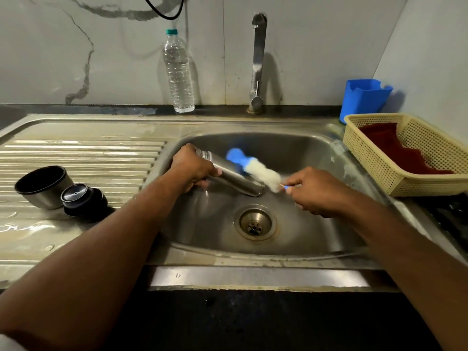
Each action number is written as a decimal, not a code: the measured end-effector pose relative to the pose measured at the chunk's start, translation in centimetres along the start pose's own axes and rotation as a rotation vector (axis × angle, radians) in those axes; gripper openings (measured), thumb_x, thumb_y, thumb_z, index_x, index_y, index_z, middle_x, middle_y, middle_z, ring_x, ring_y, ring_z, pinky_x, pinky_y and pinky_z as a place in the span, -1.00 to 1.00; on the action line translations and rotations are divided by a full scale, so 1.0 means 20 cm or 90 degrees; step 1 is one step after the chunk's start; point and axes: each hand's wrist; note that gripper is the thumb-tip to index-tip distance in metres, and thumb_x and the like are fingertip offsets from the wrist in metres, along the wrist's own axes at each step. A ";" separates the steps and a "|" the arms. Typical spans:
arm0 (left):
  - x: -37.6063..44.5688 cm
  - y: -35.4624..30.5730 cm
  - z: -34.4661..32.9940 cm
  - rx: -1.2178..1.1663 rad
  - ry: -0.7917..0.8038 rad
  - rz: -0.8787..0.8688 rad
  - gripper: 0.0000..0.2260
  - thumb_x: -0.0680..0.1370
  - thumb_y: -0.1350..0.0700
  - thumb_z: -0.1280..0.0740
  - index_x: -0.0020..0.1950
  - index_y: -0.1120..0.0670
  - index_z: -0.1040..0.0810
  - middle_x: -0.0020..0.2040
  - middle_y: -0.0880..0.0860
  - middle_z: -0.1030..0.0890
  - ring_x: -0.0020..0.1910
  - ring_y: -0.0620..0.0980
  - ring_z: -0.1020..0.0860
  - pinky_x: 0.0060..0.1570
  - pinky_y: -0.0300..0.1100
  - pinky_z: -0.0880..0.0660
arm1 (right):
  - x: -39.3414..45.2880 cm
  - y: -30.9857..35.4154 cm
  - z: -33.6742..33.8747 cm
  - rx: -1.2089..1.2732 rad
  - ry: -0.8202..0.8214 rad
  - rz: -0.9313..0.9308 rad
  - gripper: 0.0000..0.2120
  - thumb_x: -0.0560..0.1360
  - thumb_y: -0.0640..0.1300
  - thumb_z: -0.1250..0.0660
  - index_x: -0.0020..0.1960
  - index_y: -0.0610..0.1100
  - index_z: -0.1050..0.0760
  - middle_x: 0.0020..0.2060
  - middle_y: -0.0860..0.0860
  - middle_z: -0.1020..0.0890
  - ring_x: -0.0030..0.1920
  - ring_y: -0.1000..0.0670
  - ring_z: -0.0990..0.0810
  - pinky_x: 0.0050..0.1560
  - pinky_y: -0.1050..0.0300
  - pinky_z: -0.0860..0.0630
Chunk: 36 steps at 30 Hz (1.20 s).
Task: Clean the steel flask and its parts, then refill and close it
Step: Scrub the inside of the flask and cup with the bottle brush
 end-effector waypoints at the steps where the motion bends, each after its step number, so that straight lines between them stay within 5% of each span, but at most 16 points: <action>1: 0.00 0.00 0.00 -0.007 0.008 -0.008 -0.56 0.34 0.27 -0.69 0.10 0.10 -0.58 -0.04 0.19 -0.71 -0.18 0.19 -0.76 -0.11 0.19 -0.72 | -0.01 0.03 -0.01 0.094 0.036 0.027 -0.75 0.66 -0.17 -0.24 0.10 -0.03 -0.69 -0.46 -0.04 -0.54 -0.59 0.05 -0.33 -0.55 0.27 -0.25; 3: -0.01 0.00 0.00 -0.022 0.021 -0.011 -0.51 0.34 0.23 -0.70 0.18 0.10 -0.59 -0.01 0.16 -0.73 -0.16 0.17 -0.77 -0.08 0.17 -0.72 | -0.02 0.07 -0.02 0.178 0.066 0.031 -0.74 0.69 -0.13 -0.21 0.13 0.05 -0.67 -0.44 -0.05 -0.50 -0.57 0.06 -0.29 -0.54 0.30 -0.20; 8: -0.01 0.00 -0.01 -0.009 -0.020 -0.015 -0.38 0.30 0.09 -0.74 0.24 0.11 -0.53 0.05 0.13 -0.65 -0.12 0.13 -0.73 -0.13 0.12 -0.73 | 0.00 0.00 0.03 -0.188 -0.031 -0.053 -0.82 0.55 -0.17 -0.30 0.01 -0.14 -0.68 -0.41 -0.06 -0.58 -0.49 -0.03 -0.48 -0.52 0.27 -0.32; 14: 0.01 0.02 0.01 0.014 0.003 -0.006 -0.37 0.18 0.08 -0.78 0.16 0.08 -0.60 -0.01 0.11 -0.72 -0.15 0.10 -0.75 -0.12 0.13 -0.73 | 0.00 0.04 0.01 0.184 0.111 0.038 -0.70 0.68 -0.18 -0.16 0.13 0.07 -0.65 -0.44 -0.03 -0.50 -0.57 0.06 -0.30 -0.52 0.28 -0.21; 20: 0.02 0.01 0.02 -0.008 0.015 0.017 -0.30 0.12 0.12 -0.80 0.17 0.17 -0.58 -0.04 0.13 -0.70 -0.17 0.11 -0.75 -0.12 0.12 -0.73 | -0.01 -0.03 0.04 -0.208 0.010 -0.073 -0.74 0.60 -0.06 -0.22 0.00 -0.15 -0.66 -0.33 -0.12 -0.62 -0.47 -0.05 -0.55 -0.45 0.21 -0.41; 26: 0.00 0.00 0.01 -0.050 0.121 0.028 -0.45 0.44 0.19 -0.65 0.36 0.17 -0.52 -0.01 0.25 -0.73 -0.24 0.18 -0.76 -0.15 0.11 -0.73 | 0.01 0.02 0.02 0.171 0.104 0.025 -0.71 0.69 -0.15 -0.18 0.07 0.07 -0.66 -0.50 0.01 -0.47 -0.55 0.06 -0.28 -0.47 0.23 -0.19; 29: -0.03 -0.02 0.01 -0.065 0.114 0.024 -0.43 0.44 0.27 -0.62 0.37 0.17 -0.44 0.03 0.28 -0.70 -0.24 0.21 -0.75 -0.33 0.04 -0.71 | 0.04 -0.02 0.03 -0.081 0.035 -0.049 -0.78 0.63 -0.06 -0.26 0.08 -0.06 -0.67 -0.30 -0.07 -0.64 -0.43 -0.01 -0.47 -0.38 0.20 -0.39; 32: -0.06 -0.03 0.00 -0.055 0.101 -0.004 -0.45 0.45 0.33 -0.60 0.31 0.14 -0.39 0.09 0.26 -0.65 -0.12 0.29 -0.75 -0.30 0.10 -0.71 | 0.03 -0.06 0.02 -0.246 0.005 -0.085 -0.59 0.52 0.11 -0.24 0.15 -0.13 -0.66 0.04 -0.14 -0.70 -0.05 -0.13 -0.62 -0.01 0.09 -0.55; 34: -0.06 -0.03 0.00 -0.044 0.094 -0.027 -0.46 0.46 0.31 -0.60 0.30 0.13 -0.39 0.08 0.24 -0.66 -0.14 0.26 -0.75 -0.25 0.11 -0.71 | 0.04 -0.03 0.01 -0.062 -0.003 -0.013 -0.74 0.63 0.01 -0.26 0.12 -0.05 -0.69 -0.20 0.01 -0.73 -0.22 -0.02 -0.62 -0.17 0.13 -0.54; 36: -0.05 -0.03 0.00 -0.038 0.088 -0.037 -0.45 0.46 0.25 -0.61 0.33 0.12 -0.42 0.06 0.23 -0.68 -0.18 0.21 -0.76 -0.21 0.11 -0.73 | 0.03 0.01 0.01 0.147 0.032 0.041 -0.75 0.70 -0.11 -0.21 0.08 0.00 -0.68 -0.53 0.10 -0.53 -0.54 0.10 -0.40 -0.47 0.25 -0.32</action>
Point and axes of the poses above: each hand's wrist, its own x-axis towards the middle knuckle, its own z-axis out of the back of the hand, y = z × x
